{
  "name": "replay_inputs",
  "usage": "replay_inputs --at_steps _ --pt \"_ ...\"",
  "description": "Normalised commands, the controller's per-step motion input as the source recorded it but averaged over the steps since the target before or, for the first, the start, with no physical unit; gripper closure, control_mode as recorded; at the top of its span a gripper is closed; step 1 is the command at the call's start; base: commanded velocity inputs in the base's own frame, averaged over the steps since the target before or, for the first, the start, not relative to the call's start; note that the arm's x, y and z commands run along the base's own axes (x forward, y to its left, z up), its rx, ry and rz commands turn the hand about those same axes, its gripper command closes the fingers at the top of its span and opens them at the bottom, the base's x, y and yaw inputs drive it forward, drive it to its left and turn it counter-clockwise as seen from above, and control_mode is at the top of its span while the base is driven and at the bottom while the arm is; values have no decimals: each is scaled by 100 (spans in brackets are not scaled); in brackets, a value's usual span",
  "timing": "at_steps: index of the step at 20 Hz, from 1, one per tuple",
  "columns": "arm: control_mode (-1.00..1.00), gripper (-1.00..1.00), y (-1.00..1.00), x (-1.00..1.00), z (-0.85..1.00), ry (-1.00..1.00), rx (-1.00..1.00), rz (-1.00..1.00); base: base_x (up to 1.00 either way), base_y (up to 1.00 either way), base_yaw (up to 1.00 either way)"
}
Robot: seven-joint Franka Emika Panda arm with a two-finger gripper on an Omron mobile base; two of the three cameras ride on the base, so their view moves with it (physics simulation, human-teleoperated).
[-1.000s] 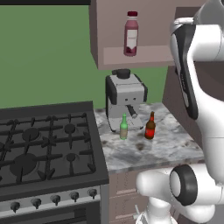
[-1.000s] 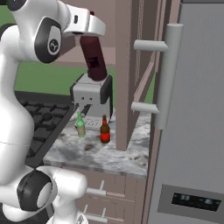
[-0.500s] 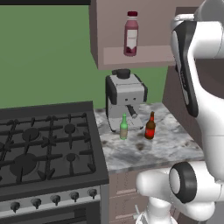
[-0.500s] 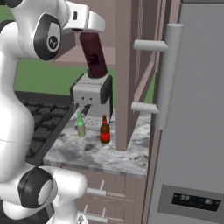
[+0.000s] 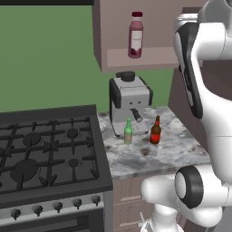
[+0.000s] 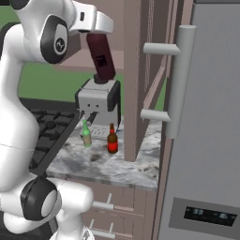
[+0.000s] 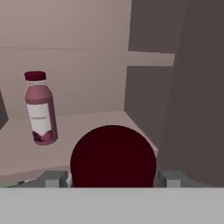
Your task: Sort all alcoholic drinks to one cabinet, and non-alcoholic drinks to the other.
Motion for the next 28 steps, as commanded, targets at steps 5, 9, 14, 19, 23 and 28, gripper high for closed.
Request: replay_inputs --at_steps 5,9,14,19,23,28 --pt "-100 100 1 23 -3 -7 0 0 0 0 0" --pt "-100 100 0 24 -4 -3 0 0 0 0 0" --pt "-100 100 0 27 -4 -1 0 0 0 0 0" --pt "-100 100 0 31 -4 0 0 0 0 0 0" --pt "-100 100 0 34 -2 0 0 0 0 0 0" --pt "-100 100 0 34 -2 0 0 0 0 0 0"
